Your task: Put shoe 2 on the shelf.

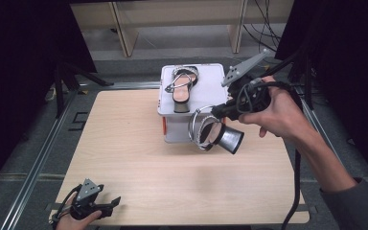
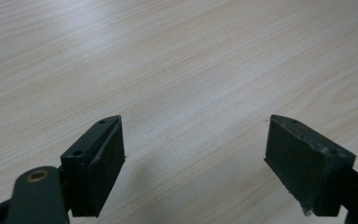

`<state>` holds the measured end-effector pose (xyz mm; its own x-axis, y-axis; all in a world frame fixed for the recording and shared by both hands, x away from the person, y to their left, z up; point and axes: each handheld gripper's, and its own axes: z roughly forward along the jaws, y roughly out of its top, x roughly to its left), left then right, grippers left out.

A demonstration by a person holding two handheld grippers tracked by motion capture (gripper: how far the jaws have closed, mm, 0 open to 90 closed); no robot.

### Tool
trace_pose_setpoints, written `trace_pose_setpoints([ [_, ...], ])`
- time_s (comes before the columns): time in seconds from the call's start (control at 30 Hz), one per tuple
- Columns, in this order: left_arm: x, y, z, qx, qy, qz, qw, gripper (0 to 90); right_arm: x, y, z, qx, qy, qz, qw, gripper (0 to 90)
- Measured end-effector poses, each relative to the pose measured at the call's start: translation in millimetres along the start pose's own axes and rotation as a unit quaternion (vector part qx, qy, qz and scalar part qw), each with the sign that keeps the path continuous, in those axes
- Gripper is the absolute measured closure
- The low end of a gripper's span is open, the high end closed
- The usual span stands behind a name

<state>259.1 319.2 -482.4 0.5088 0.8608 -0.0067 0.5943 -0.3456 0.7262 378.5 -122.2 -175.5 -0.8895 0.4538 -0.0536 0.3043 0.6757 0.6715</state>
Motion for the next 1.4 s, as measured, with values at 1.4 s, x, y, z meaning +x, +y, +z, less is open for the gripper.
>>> trace_pose_setpoints([
  [1.4,-3.5,-1.6,-3.2,-0.01,-0.01,-0.002,0.9999,19.2,-139.5,119.7,39.3,0.004,-0.18,0.083,0.9802,86.8],
])
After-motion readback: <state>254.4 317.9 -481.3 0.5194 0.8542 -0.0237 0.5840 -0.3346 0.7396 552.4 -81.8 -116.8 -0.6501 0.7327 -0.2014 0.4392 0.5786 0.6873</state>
